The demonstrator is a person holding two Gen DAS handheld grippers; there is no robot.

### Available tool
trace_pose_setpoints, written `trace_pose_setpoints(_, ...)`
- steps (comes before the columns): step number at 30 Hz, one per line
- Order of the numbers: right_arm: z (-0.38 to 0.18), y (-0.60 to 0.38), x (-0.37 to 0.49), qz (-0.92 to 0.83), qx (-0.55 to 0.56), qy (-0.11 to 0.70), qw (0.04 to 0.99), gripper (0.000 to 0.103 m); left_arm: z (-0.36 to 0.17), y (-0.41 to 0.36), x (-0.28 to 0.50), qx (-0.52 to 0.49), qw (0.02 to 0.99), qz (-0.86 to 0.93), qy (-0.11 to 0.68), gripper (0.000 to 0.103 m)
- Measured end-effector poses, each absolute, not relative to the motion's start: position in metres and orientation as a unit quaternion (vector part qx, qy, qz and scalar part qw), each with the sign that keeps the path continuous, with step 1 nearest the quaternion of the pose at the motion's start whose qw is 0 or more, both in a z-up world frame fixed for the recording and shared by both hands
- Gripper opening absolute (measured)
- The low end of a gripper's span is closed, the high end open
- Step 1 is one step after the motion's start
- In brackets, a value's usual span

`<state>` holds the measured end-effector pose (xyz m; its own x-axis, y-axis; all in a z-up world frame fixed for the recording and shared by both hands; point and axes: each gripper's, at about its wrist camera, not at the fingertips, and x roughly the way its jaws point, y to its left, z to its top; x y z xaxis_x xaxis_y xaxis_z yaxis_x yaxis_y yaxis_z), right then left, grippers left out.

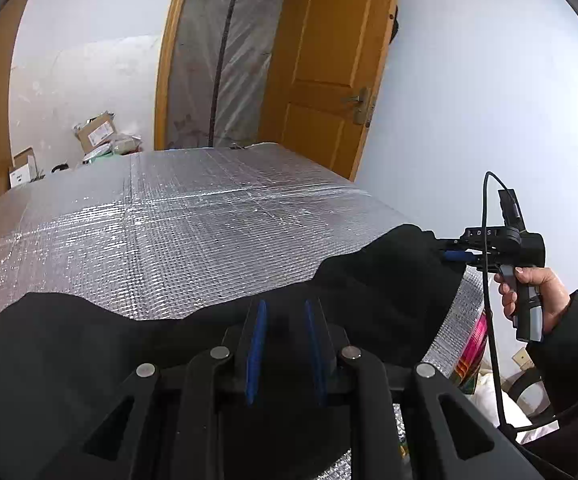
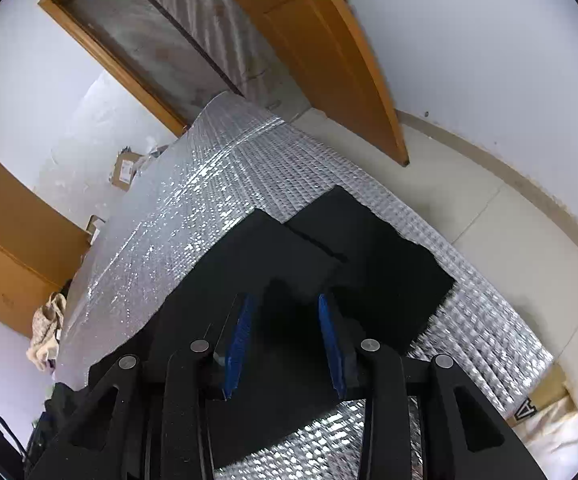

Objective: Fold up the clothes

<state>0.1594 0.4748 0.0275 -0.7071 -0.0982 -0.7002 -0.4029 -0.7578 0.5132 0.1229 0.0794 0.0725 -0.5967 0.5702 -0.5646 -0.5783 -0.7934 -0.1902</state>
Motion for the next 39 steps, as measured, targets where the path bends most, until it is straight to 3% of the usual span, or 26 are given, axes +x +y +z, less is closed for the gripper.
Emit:
trace_pose_setpoints(5,0.03,0.473,0.151,0.861,-0.375,0.332,0.092,0.03,0.069,0.079,0.12,-0.316,0.322,0.892,0.003,0.021)
trace_pose_setpoints(10,0.032,0.475,0.15,0.864,-0.368,0.33,0.091,0.004,0.069,0.074,0.119,-0.316,0.32,0.893,0.0,0.021)
trace_pose_setpoints(11,0.034,0.474,0.15,0.867,-0.362,0.331,0.088,0.002,0.069,0.074,0.119,-0.316,0.319,0.894,-0.001,0.021)
trace_pose_setpoints(24,0.086,0.477,0.202,0.9,-0.28,0.323,0.085,0.002,0.072,0.077,0.122,-0.31,0.329,0.892,0.002,0.021)
trace_pose_setpoints(35,0.036,0.515,0.253,0.867,-0.31,0.358,0.158,0.001,0.067,0.096,0.12,-0.32,0.349,0.881,0.022,0.021)
trace_pose_setpoints(39,0.049,0.506,0.238,0.885,-0.316,0.321,0.114,0.009,0.064,0.098,0.116,-0.324,0.351,0.878,0.017,0.021)
